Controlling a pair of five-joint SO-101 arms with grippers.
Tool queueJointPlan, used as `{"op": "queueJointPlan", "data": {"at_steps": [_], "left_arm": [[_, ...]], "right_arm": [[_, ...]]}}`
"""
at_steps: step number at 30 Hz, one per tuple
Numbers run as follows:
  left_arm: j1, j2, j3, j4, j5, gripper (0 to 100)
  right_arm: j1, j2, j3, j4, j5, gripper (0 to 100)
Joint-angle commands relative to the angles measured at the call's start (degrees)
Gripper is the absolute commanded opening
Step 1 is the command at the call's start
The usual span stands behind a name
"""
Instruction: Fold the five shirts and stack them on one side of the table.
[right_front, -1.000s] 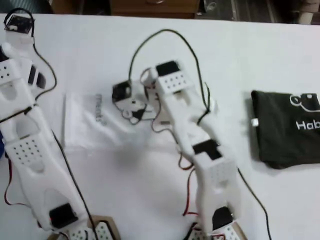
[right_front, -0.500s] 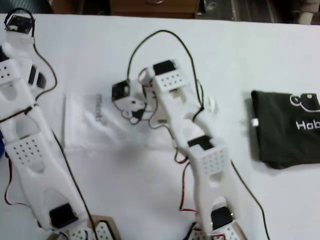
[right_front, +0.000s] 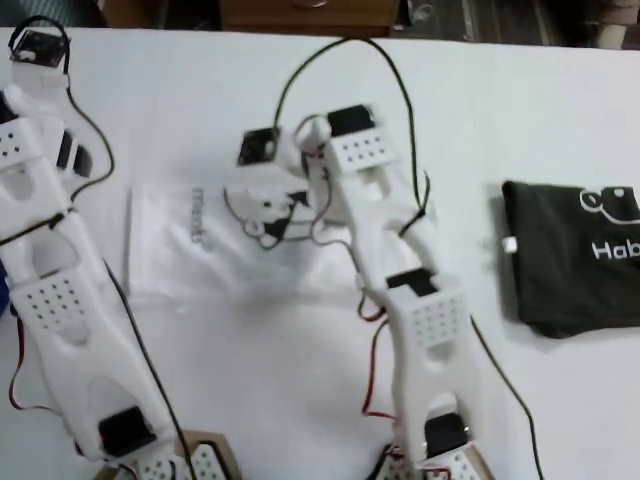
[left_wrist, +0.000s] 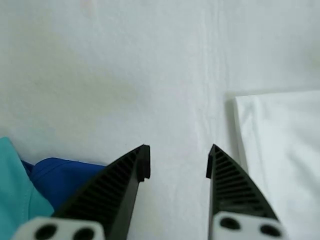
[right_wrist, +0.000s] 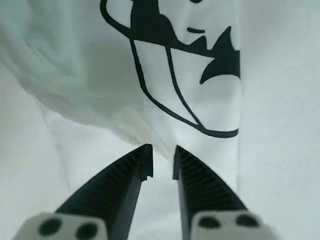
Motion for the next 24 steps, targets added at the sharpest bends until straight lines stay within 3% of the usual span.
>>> {"op": "queueJointPlan", "data": {"at_steps": [1, 6, 10, 17, 24], "left_arm": [[-0.26, -4.13, -1.19, 0.53, -0.44, 21], [-0.18, -4.04, -1.19, 0.53, -0.53, 21], [-0.18, -1.58, -1.27, 0.44, -0.53, 21], [-1.32, 3.96, -1.80, 0.26, -0.26, 21], [-1.41, 4.40, -1.80, 0.35, -0.18, 21]], "right_arm": [[-1.27, -8.13, 4.04, 0.57, -3.16, 2.2], [-4.26, -17.10, 16.00, -0.13, -3.43, 3.4], [-5.93, -20.53, 24.70, -6.46, -3.52, 3.4], [-7.34, -20.35, 33.58, -23.34, -9.85, 3.4], [-8.75, -14.99, 34.99, -25.36, -10.64, 3.4]]}}
